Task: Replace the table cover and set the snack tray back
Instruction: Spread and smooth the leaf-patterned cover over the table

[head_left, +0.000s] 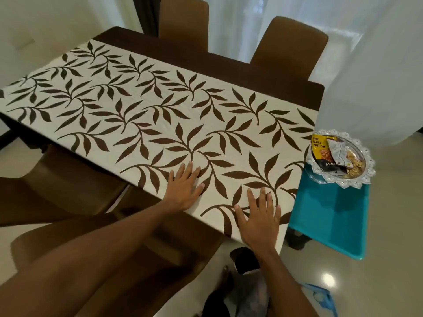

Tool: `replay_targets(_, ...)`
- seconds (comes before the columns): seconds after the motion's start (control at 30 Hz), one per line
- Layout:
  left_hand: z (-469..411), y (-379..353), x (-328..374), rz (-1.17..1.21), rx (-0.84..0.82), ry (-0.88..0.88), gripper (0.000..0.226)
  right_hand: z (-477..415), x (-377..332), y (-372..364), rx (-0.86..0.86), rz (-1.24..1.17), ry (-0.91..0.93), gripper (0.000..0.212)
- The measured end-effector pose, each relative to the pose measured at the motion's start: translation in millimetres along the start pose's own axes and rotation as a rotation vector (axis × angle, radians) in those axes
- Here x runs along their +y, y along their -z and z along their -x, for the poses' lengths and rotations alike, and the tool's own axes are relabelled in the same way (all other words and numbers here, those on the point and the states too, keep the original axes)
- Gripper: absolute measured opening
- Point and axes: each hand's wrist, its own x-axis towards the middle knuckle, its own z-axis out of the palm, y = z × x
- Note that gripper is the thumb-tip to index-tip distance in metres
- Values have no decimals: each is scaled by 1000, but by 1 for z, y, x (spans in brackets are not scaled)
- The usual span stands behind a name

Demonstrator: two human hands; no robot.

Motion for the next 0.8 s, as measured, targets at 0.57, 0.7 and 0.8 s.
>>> replay_targets(0.57,-203,71,-16,63,214,221,67,-289,-92,23,-81,-55,484,59)
replay_targets(0.7,-280,84,-13,80,261,287,64,-403,-102,29,-179,52,644,64)
replay_targets(0.8,-322,86,-4,116,276,281,61,-470,-93,31,-248,84,712,64)
